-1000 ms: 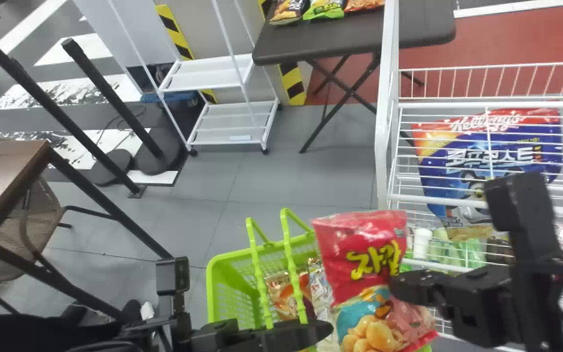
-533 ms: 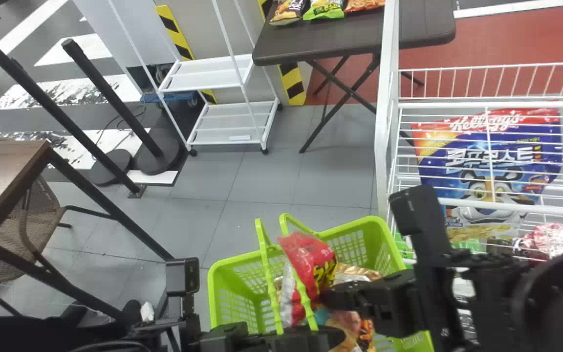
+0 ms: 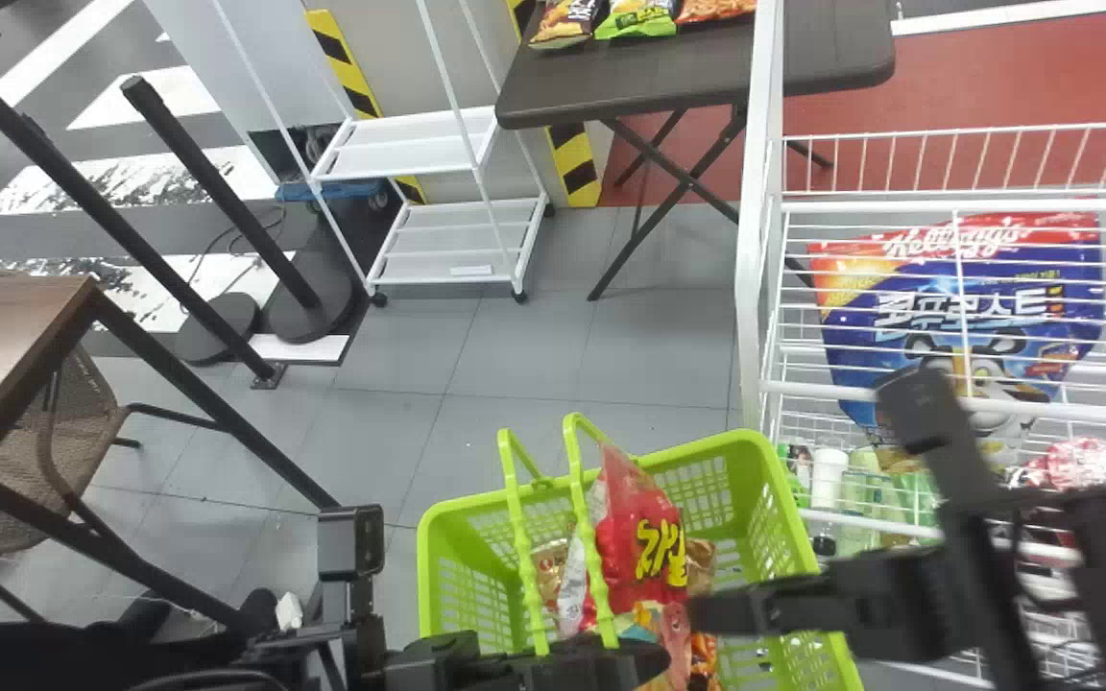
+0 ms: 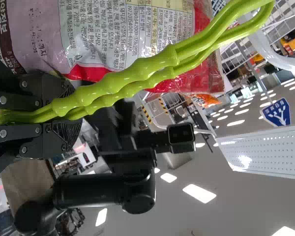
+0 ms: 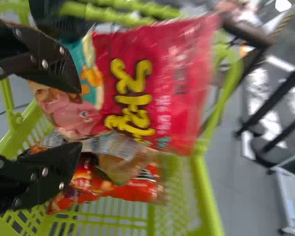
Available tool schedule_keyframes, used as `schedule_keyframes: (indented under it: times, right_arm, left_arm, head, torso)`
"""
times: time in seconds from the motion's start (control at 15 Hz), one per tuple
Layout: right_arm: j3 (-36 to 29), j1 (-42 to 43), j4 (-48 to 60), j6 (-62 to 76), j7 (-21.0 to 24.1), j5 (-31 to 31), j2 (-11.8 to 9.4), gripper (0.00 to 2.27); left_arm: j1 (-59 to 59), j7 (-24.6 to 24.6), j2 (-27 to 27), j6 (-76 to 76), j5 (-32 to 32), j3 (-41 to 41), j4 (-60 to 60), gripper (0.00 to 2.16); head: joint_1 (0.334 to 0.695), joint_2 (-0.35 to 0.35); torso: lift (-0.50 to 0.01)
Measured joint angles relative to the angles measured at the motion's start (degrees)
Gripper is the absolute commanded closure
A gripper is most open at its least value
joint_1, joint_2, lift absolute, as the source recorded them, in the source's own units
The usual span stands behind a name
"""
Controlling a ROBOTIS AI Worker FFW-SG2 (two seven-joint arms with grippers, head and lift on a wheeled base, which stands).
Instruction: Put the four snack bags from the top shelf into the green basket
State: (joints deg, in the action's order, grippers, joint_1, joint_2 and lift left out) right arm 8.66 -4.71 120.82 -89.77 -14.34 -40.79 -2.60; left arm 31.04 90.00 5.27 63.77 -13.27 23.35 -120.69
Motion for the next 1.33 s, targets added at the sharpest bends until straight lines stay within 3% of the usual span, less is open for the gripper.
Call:
schedule_keyframes:
  times: [0.13, 0.27, 0.4, 0.47, 0.67, 0.87, 1.13, 1.2, 1.27, 1.33]
  right_arm:
    - [-9.5, -2.8, 7.7, -0.2, -0.2, 1.3, -0.5, 0.02]
    - [-17.0, -3.5, 11.5, 0.0, 0.3, 6.4, -0.6, 0.02]
    - [-21.1, -2.1, 10.7, 6.6, 2.1, 17.0, -0.7, 0.02]
    - [-21.6, -1.1, 8.7, 12.0, 2.9, 22.5, -0.7, 0.02]
    - [-24.0, 5.0, -4.8, 32.4, 3.5, 36.3, -0.7, 0.02]
    - [-27.9, 13.1, -20.1, 44.8, 5.2, 41.8, -1.4, 0.03]
    - [-29.2, 21.4, -37.3, 52.8, 9.1, 45.2, -5.2, 0.05]
    - [-29.1, 23.4, -41.6, 55.1, 9.1, 45.6, -6.2, 0.17]
    - [-28.9, 25.0, -45.0, 57.0, 8.7, 46.0, -7.0, 0.56]
    - [-28.6, 26.4, -48.2, 58.5, 8.1, 46.4, -7.5, 1.16]
  left_arm:
    - [0.0, 0.0, 0.0, 0.0, 0.0, 0.2, 0.1, 2.15]
    - [0.0, 0.0, 0.0, 0.0, 0.0, 0.2, 0.1, 2.15]
    - [0.0, 0.0, -0.1, 0.0, 0.0, 0.2, 0.2, 2.15]
    - [0.0, 0.0, -0.1, -0.1, 0.0, 0.2, 0.3, 2.15]
    - [0.1, 0.0, -0.2, -0.2, 0.0, 0.2, 0.5, 2.15]
    - [0.2, 0.0, -0.5, -0.2, 0.0, 0.5, 0.6, 2.15]
    - [0.1, 0.0, -0.7, -0.7, 0.1, 0.7, 1.3, 2.15]
    - [0.0, 0.0, -0.7, -0.8, 0.1, 0.8, 1.6, 2.15]
    - [-0.1, 0.0, -0.8, -0.9, 0.1, 0.8, 1.7, 2.15]
    - [-0.3, 0.0, -0.9, -0.9, 0.1, 0.8, 1.9, 2.15]
  head:
    - [0.695, 0.332]
    - [0.695, 0.196]
    - [0.695, 0.043]
    - [0.695, -0.085]
    - [0.695, -0.244]
    - [0.695, -0.317]
    - [0.695, -0.350]
    - [0.695, -0.350]
    - [0.695, -0.350]
    - [0.695, -0.350]
  torso:
    - [0.000]
    - [0.000]
    - [0.000]
    - [0.000]
    - [0.000]
    - [0.000]
    - [0.000]
    - [0.000]
    - [0.000]
    - [0.000]
